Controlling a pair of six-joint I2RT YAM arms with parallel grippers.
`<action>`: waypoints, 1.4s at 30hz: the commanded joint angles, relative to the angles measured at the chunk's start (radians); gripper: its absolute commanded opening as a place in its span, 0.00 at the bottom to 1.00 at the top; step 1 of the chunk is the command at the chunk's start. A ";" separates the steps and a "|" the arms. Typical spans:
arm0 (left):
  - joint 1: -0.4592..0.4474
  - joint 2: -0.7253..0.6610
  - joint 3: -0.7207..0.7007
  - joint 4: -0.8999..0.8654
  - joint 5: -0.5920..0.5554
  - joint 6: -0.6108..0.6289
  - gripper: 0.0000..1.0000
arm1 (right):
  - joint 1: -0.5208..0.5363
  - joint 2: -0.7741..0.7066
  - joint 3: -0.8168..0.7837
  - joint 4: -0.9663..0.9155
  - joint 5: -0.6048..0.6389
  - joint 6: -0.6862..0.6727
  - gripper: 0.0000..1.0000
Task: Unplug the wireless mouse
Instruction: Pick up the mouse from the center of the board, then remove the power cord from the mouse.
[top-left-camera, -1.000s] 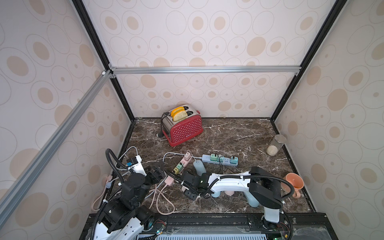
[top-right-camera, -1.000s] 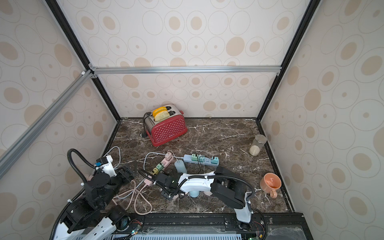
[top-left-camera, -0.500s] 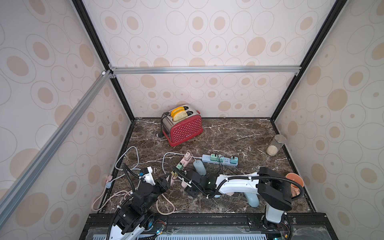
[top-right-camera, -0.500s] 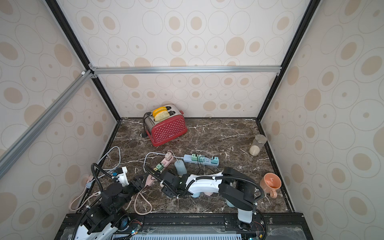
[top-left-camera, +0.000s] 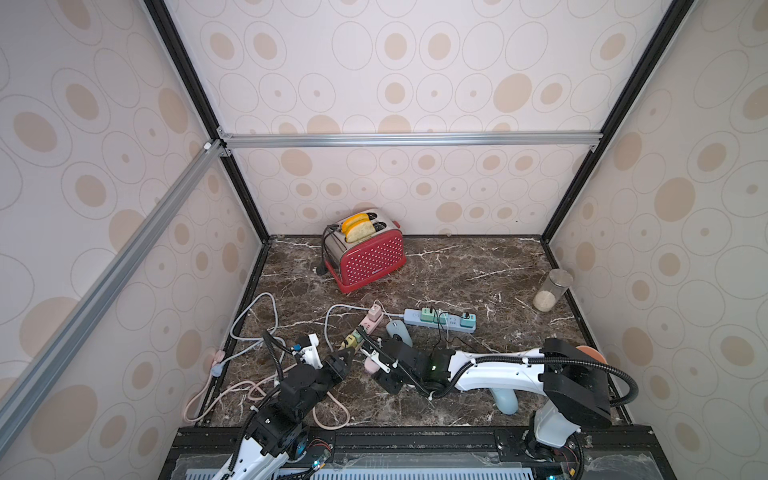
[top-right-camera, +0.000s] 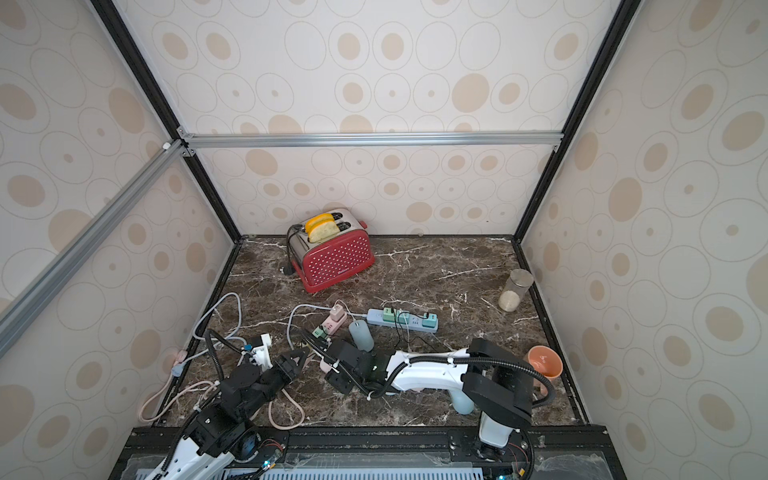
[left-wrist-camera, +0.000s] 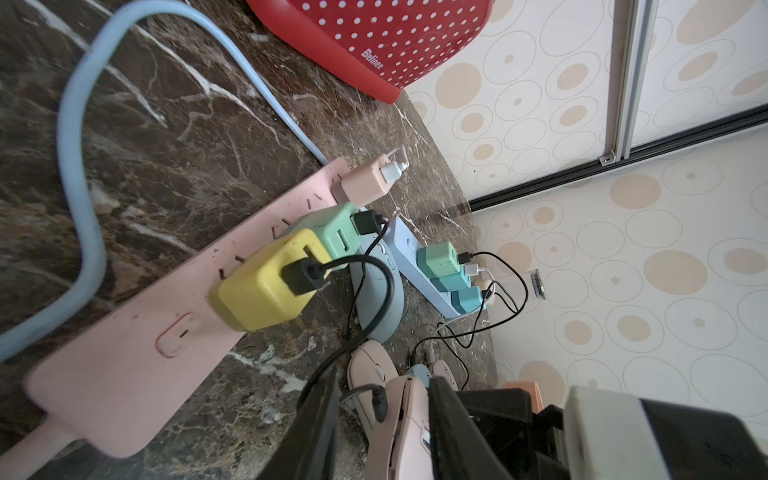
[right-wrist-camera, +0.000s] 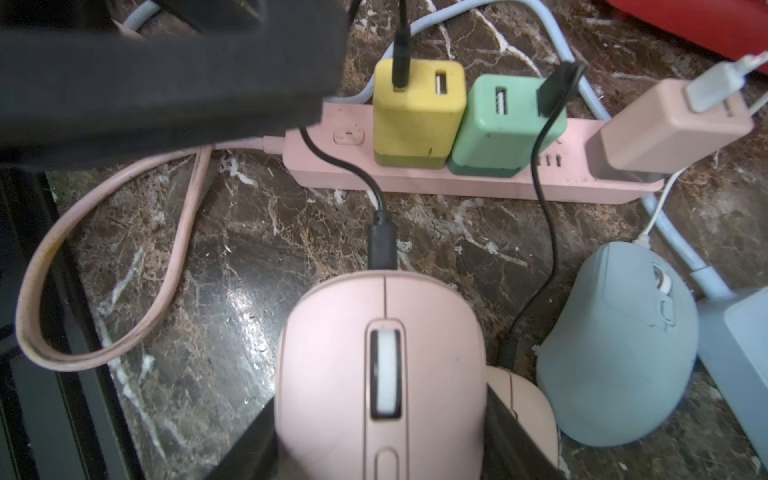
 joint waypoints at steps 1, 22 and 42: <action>0.003 0.069 0.002 0.174 0.016 -0.027 0.36 | -0.005 -0.036 -0.015 0.047 0.020 -0.001 0.40; 0.005 0.095 0.172 0.117 -0.010 0.051 0.43 | -0.005 -0.069 -0.015 0.038 0.086 0.028 0.39; -0.141 0.178 0.077 0.272 -0.009 -0.039 0.50 | -0.009 -0.087 0.006 0.022 0.182 0.041 0.39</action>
